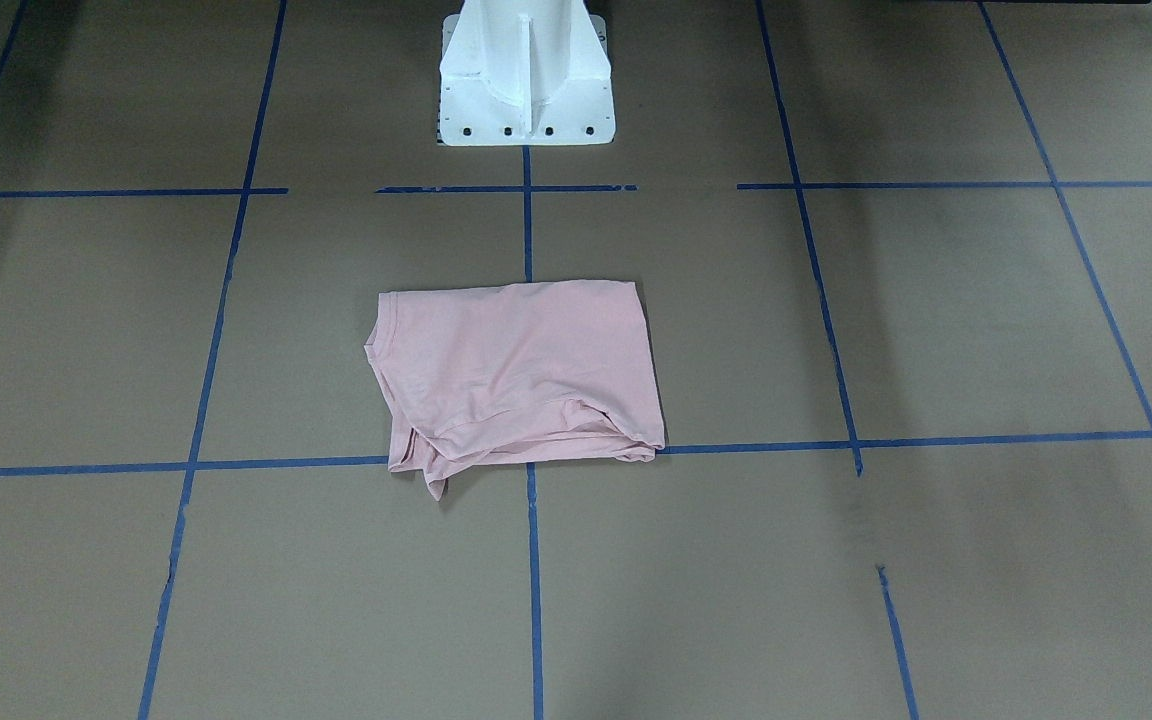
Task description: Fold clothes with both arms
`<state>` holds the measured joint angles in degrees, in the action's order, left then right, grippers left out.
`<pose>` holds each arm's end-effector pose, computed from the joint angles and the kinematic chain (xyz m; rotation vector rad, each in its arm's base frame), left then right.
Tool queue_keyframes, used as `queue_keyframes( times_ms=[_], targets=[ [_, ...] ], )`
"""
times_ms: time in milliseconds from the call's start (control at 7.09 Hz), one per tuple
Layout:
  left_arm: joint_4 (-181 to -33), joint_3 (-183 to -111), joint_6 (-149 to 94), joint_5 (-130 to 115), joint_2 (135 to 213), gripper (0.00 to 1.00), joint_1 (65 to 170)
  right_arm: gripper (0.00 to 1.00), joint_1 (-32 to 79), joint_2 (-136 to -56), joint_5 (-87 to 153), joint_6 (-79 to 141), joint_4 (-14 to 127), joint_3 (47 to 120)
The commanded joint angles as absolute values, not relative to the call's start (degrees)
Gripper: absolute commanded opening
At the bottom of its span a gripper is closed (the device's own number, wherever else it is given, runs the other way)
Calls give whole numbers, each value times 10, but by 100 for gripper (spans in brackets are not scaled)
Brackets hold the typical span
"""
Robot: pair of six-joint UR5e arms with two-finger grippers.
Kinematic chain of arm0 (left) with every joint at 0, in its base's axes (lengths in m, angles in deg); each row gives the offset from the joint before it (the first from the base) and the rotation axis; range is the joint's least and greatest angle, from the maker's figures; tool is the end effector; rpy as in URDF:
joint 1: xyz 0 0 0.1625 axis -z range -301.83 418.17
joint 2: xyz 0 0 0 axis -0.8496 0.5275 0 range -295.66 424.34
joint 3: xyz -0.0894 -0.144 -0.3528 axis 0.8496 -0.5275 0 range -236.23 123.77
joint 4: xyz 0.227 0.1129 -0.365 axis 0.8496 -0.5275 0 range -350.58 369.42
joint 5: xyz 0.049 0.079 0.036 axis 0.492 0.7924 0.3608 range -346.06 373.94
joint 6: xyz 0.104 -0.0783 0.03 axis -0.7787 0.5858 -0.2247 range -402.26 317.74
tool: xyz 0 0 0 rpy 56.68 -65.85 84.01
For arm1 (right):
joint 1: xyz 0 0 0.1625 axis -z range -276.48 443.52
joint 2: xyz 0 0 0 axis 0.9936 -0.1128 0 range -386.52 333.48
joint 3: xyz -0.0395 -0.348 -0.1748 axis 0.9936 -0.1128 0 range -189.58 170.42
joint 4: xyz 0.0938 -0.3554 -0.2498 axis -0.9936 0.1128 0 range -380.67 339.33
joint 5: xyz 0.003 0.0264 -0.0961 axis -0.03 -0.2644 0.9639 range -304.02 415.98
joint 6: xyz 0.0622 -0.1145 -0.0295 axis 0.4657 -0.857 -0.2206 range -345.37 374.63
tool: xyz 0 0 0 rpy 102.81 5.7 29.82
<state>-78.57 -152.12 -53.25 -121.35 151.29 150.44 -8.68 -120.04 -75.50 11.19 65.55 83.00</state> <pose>-0.0583 -0.5017 0.6249 0.1051 0.7845 0.1496 0.0641 -0.5024 0.6551 0.0830 -0.7206 -0.0385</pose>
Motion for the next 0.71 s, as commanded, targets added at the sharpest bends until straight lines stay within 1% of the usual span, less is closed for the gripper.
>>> queue_keyframes(
  times_ms=[0, 564],
  targets=[
    [-786, -1521, -533, -1213, 1513, 100, 1505, 100, -87, -1200, -755, 115, 653, 831],
    [-786, -1521, -533, -1209, 1513, 100, 1505, 100, -87, -1202, -755, 116, 653, 830]
  ],
)
